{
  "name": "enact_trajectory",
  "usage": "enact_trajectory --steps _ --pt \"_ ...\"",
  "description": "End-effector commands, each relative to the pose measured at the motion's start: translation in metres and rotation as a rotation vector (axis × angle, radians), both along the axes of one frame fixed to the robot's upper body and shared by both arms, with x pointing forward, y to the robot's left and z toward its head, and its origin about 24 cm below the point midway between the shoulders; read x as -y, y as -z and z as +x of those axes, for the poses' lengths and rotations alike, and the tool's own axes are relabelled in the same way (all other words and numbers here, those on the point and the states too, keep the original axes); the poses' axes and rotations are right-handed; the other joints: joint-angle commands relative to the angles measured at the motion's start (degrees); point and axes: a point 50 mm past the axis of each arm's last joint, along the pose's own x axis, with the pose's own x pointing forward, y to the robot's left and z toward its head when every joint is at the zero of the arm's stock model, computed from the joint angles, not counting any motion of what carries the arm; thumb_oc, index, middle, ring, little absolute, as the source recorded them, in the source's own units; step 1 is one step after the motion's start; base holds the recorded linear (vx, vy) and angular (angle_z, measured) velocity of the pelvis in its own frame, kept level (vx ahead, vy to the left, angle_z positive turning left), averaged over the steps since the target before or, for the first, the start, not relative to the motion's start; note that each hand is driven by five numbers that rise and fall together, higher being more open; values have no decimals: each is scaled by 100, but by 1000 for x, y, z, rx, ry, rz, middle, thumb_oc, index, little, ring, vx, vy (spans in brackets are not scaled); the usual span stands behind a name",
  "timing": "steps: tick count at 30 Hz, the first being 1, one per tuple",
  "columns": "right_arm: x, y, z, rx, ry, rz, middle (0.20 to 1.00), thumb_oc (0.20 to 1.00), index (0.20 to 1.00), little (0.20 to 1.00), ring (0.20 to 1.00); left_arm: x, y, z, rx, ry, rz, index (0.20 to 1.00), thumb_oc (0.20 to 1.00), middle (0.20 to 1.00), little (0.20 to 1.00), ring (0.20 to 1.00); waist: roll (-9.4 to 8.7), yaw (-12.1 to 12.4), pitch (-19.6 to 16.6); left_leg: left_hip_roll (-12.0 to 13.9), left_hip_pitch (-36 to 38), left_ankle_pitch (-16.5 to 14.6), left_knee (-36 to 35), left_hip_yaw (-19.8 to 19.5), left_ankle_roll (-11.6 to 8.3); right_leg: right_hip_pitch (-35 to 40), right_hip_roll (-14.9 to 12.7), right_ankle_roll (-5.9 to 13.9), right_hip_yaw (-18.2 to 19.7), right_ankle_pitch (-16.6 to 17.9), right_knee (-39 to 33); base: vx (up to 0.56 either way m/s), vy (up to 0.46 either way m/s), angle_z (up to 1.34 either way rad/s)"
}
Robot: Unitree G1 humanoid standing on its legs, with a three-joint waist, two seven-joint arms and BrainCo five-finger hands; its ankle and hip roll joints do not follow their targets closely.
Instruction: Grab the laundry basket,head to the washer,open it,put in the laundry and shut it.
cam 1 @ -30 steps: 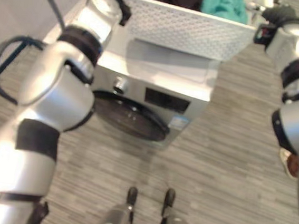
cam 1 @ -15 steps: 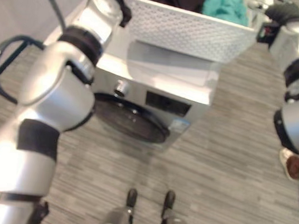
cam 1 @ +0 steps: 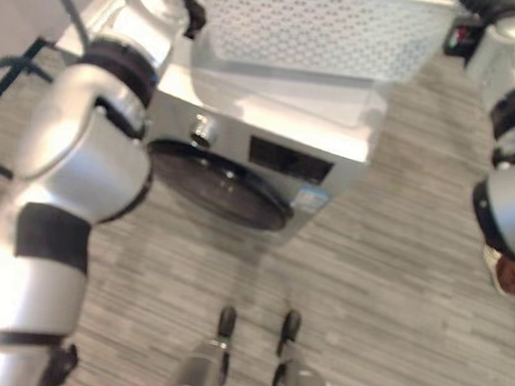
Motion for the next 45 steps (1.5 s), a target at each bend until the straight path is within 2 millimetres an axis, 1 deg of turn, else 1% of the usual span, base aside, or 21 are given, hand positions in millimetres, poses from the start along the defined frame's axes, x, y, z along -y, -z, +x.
enact_trajectory --steps 1,3,4,7,8,9,14,19,21,26,27,30,34,36,37,39,40,42,43,44,45 --pt "-49 -29 -1 61 -183 51 1000 1000 1000 1000 1000 61 -65 -25 132 163 101 1000 1000 1000 1000 1000 108 160 446 356 441 -106 -397 179 -222 674 -517 845 209 -442 281 2 -5 14" --pt "-50 -46 -8 171 -215 180 1000 1000 1000 1000 1000 71 -83 -36 197 224 25 1000 1000 1000 1000 1000 108 157 421 347 430 -119 -392 153 -222 669 -502 836 232 -469 289 -21 9 11" --pt "-50 -47 -8 173 -214 181 1000 1000 1000 1000 1000 71 -84 -36 199 225 24 1000 1000 1000 1000 1000 97 152 469 326 363 28 -369 216 -196 611 -536 798 167 -370 307 -72 18 5" --pt "-62 -66 -15 260 -260 203 1000 1000 1000 1000 1000 80 -115 -56 312 260 5 1000 1000 1000 1000 1000 109 151 443 313 419 3 -366 189 -199 640 -527 791 182 -406 347 -26 7 1" --pt "-65 -66 -15 264 -267 209 1000 1000 1000 1000 1000 80 -116 -57 322 265 -9 1000 1000 1000 1000 1000 109 153 440 315 442 -1 -377 188 -197 648 -527 791 180 -412 356 0 0 0" --pt "-74 -64 -13 263 -296 201 1000 1000 1000 1000 1000 81 -116 -58 329 272 -14 1000 1000 1000 1000 1000 119 152 433 313 495 -9 -392 193 -190 664 -528 786 179 -438 369 0 0 0" --pt "-80 -61 -12 273 -321 219 1000 1000 1000 1000 1000 89 -110 -55 331 293 -21 1000 1000 1000 1000 1000 152 143 418 309 614 -15 -447 192 -178 728 -533 776 191 -473 383 -3 0 1" --pt "-76 -59 -11 267 -310 241 1000 1000 1000 1000 1000 96 -100 -51 307 306 -19 1000 1000 1000 1000 1000 192 142 344 327 762 -13 -517 191 -180 817 -538 769 189 -511 396 -3 0 -1" --pt "-75 -57 -10 260 -304 241 1000 1000 1000 1000 1000 98 -92 -46 275 307 -6 1000 1000 1000 1000 1000 206 152 329 336 803 -5 -553 199 -171 834 -536 777 191 -522 399 -19 -3 -7" --pt "-72 -50 -7 227 -279 197 1000 1000 1000 1000 1000 103 -84 -43 249 304 31 1000 1000 1000 1000 1000 208 145 359 327 791 32 -577 215 -156 807 -546 779 203 -485 394 -25 3 -1" --pt "-70 -43 -4 201 -262 168 1000 1000 1000 1000 1000 99 -76 -38 224 287 42 1000 1000 1000 1000 1000 214 136 404 321 764 44 -569 220 -146 768 -548 770 210 -463 403 -78 8 -1" --pt "-64 -32 0 152 -231 127 1000 1000 1000 1000 1000 99 -70 -34 207 285 55 1000 1000 1000 1000 1000 223 107 487 305 676 80 -560 229 -127 679 -547 755 228 -432 403 -66 12 -1" --pt "-54 -28 0 131 -195 122 1000 1000 1000 1000 1000 94 -64 -30 189 263 69 1000 1000 1000 1000 1000 220 66 546 299 550 125 -560 240 -123 575 -545 747 228 -399 397 -50 6 0" --pt "-41 -25 0 95 -139 64 1000 1000 1000 1000 1000 85 -62 -28 176 235 77 1000 1000 1000 1000 1000 203 40 622 305 429 171 -565 234 -124 471 -548 741 239 -367 399 -54 9 1" --pt "-41 -25 0 95 -140 63 1000 1000 1000 1000 1000 85 -62 -28 177 235 77 1000 1000 1000 1000 1000 203 40 619 305 423 171 -563 234 -124 465 -548 740 240 -367 401 -56 5 3" --pt "-40 -25 0 88 -135 50 1000 1000 1000 1000 1000 83 -63 -28 179 230 77 1000 1000 1000 1000 1000 193 30 644 304 381 182 -556 234 -124 423 -546 740 246 -358 406 16 -4 1" --pt "-38 -27 -1 85 -123 20 1000 1000 1000 1000 1000 76 -68 -29 192 210 81 1000 1000 1000 1000 1000 184 14 668 335 340 64 -555 185 -159 388 -522 789 312 -439 393 0 0 0" --pt "-29 -30 -4 89 -96 7 1000 1000 1000 1000 1000 62 -73 -30 203 180 67 1000 1000 1000 1000 1000 148 -21 701 352 248 88 -542 209 -171 304 -530 793 326 -411 387 -23 -3 -1" --pt "-24 -31 -5 95 -86 12 1000 1000 1000 1000 1000 55 -76 -31 209 166 56 1000 1000 1000 1000 1000 135 -36 714 358 214 104 -543 212 -180 278 -527 791 332 -402 384 -112 0 -4" --pt "-15 -32 -8 107 -70 27 1000 1000 1000 1000 1000 44 -84 -34 238 152 18 1000 1000 1000 1000 1000 102 -65 768 346 103 258 -517 274 -160 192 -550 746 286 -305 402 -94 6 0" --pt "-11 -33 -9 115 -64 35 1000 1000 1000 1000 1000 39 -87 -35 249 148 -3 1000 1000 1000 1000 1000 96 -77 769 354 94 257 -517 272 -164 183 -549 743 288 -311 402 -81 10 0"
